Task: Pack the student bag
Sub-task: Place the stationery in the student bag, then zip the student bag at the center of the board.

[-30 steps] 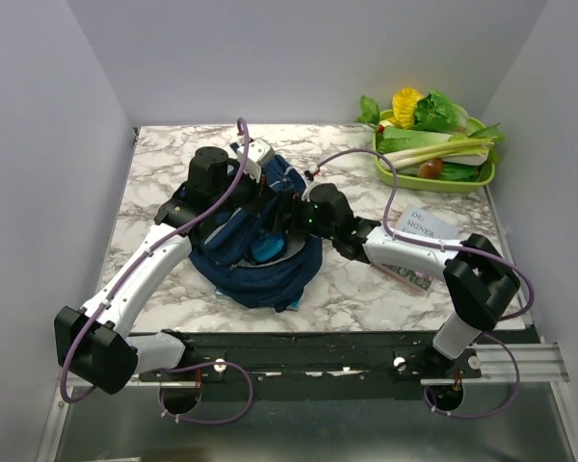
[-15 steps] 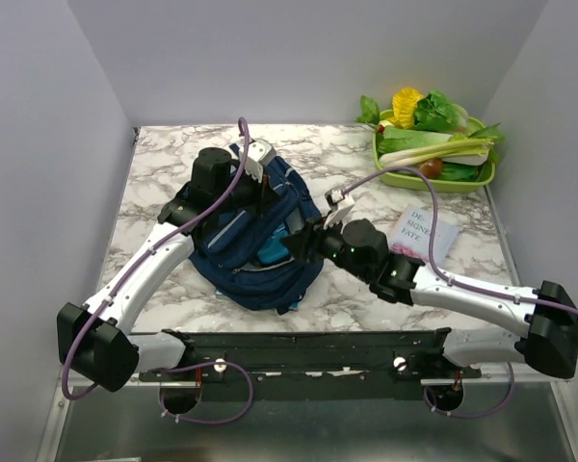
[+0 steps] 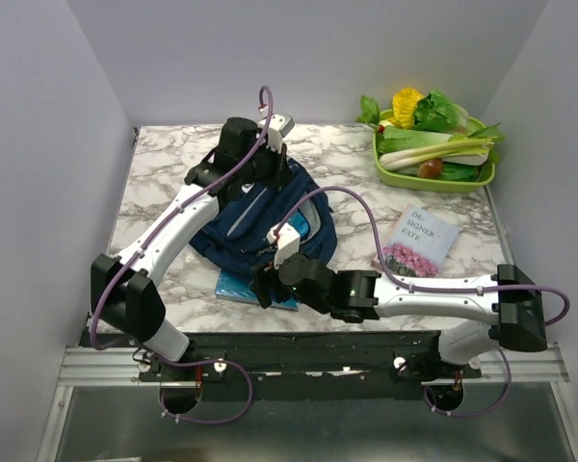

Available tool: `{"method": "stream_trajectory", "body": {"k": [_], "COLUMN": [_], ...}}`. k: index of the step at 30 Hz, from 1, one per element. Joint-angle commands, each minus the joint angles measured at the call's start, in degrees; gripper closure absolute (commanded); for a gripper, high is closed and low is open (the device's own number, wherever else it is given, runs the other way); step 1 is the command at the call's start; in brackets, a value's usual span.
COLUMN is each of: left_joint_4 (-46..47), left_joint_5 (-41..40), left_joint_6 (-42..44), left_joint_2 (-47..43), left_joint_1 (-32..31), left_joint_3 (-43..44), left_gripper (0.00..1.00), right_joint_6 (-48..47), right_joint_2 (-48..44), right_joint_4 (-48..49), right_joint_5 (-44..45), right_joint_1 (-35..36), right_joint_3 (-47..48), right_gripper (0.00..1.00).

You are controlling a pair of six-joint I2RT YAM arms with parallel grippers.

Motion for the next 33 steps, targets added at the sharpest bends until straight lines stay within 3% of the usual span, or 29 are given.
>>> {"method": "stream_trajectory", "body": {"k": [1, 5, 11, 22, 33], "left_joint_4": [0.08, 0.78, 4.20, 6.14, 7.90], "left_joint_5": [-6.13, -7.10, -8.16, -10.79, -11.76], "left_joint_6": [-4.90, -5.52, -8.51, -7.90, -10.09], "left_joint_2": [5.30, 7.17, 7.34, 9.80, 10.51], "left_joint_1": [-0.79, -3.07, -4.48, -4.57, -4.57], "left_joint_3": [11.51, 14.10, 10.58, 11.28, 10.49], "left_gripper": [1.00, 1.00, 1.00, 1.00, 1.00], "right_joint_6": [4.78, 10.83, 13.56, 12.61, 9.79], "right_joint_2": [0.91, 1.79, 4.42, 10.93, 12.69], "right_joint_4": [-9.44, -16.04, -17.98, -13.33, -7.17], "right_joint_5": [10.12, 20.65, 26.47, 23.58, 20.42], "right_joint_1": [0.07, 0.07, -0.37, -3.27, -4.41], "right_joint_3": [3.27, 5.55, 6.17, 9.87, 10.74], "right_gripper": [0.19, 0.19, 0.21, 0.47, 0.42]}}
